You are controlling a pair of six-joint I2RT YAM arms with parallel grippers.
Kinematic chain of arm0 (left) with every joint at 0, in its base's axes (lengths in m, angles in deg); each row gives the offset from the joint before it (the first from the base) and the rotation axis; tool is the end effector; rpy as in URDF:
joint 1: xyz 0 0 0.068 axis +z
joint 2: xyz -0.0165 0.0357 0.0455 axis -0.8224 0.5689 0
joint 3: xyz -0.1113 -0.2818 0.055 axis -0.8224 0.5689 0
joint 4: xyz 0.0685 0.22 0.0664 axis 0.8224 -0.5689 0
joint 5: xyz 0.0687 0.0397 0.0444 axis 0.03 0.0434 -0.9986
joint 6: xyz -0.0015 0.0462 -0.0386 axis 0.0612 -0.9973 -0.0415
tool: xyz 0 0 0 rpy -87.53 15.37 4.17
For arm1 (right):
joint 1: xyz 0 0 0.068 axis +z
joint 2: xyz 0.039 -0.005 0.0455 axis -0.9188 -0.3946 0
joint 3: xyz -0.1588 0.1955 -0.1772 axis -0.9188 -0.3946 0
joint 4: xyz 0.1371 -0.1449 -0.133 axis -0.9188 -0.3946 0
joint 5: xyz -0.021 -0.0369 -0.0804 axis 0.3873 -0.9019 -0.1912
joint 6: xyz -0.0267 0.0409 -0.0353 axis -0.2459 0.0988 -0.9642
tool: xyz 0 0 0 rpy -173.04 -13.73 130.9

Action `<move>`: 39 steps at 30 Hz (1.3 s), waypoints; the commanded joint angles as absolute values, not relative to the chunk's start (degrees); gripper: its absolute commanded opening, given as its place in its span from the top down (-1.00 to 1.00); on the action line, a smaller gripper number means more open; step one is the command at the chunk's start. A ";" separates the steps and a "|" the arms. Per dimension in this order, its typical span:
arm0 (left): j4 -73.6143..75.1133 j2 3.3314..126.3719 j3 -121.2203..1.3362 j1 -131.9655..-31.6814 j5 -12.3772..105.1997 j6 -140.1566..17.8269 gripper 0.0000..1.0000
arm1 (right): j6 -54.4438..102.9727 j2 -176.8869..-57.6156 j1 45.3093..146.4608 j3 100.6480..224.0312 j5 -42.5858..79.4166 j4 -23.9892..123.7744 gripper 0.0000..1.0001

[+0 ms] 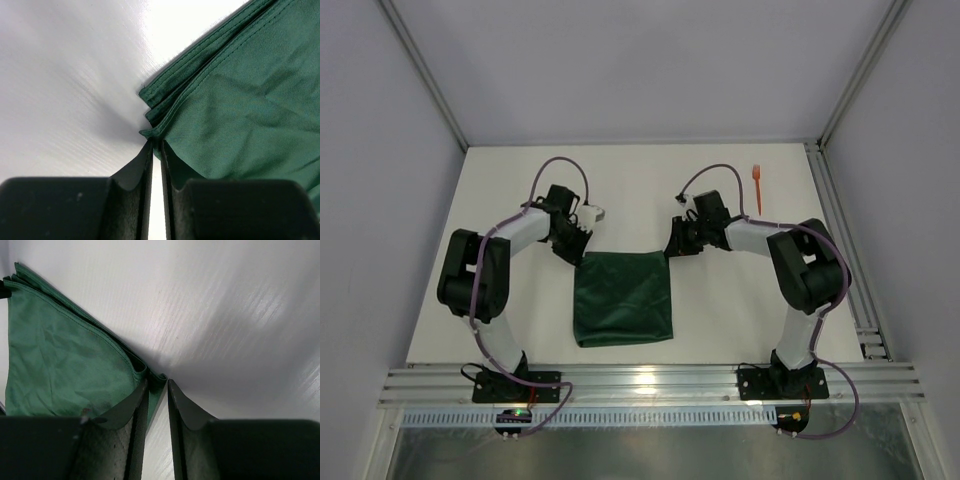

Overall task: Fold the napkin into a case and place the utensils inside
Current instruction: Smooth out the lower triangle-folded napkin at the center of the board.

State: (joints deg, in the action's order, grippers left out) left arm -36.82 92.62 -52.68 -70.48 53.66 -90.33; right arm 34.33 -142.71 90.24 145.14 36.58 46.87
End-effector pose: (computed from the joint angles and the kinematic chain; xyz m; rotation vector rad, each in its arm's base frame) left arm 0.3177 -0.0984 0.2033 0.8501 2.6989 -0.3768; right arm 0.3306 0.1648 0.1867 -0.3475 2.5213 0.8493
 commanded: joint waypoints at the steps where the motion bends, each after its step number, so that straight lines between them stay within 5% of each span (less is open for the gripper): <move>1: -34.93 93.51 -54.22 -70.62 52.56 -89.97 0.75 | 35.11 -144.19 90.49 145.94 37.14 48.20 0.49; 8: -34.23 93.95 -55.18 -71.49 54.76 -90.23 0.77 | 35.64 -145.24 90.40 146.56 36.97 50.05 0.92; 19: -33.43 96.32 -57.21 -71.94 54.32 -90.59 0.79 | 36.08 -147.97 90.23 151.57 36.53 51.81 0.93; 25: -33.78 95.71 -57.21 -71.94 52.65 -90.85 0.49 | 35.03 -144.46 89.70 150.34 33.98 49.36 0.43; 30: -34.66 92.46 -57.29 -71.94 50.81 -91.20 0.08 | 32.48 -138.22 89.70 149.81 30.55 46.80 0.39; 35: -37.65 87.02 -58.08 -71.94 51.24 -91.64 -0.13 | 30.20 -137.42 90.92 150.60 28.97 45.83 0.39; 39: -42.73 82.53 -57.39 -71.94 52.74 -92.60 -0.26 | 30.19 -140.40 92.07 151.57 30.55 46.27 0.20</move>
State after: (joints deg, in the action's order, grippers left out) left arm -38.61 87.81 -56.24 -71.82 51.43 -91.33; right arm 31.73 -139.19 91.01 149.66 31.02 46.46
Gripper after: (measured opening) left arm 0.614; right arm 0.365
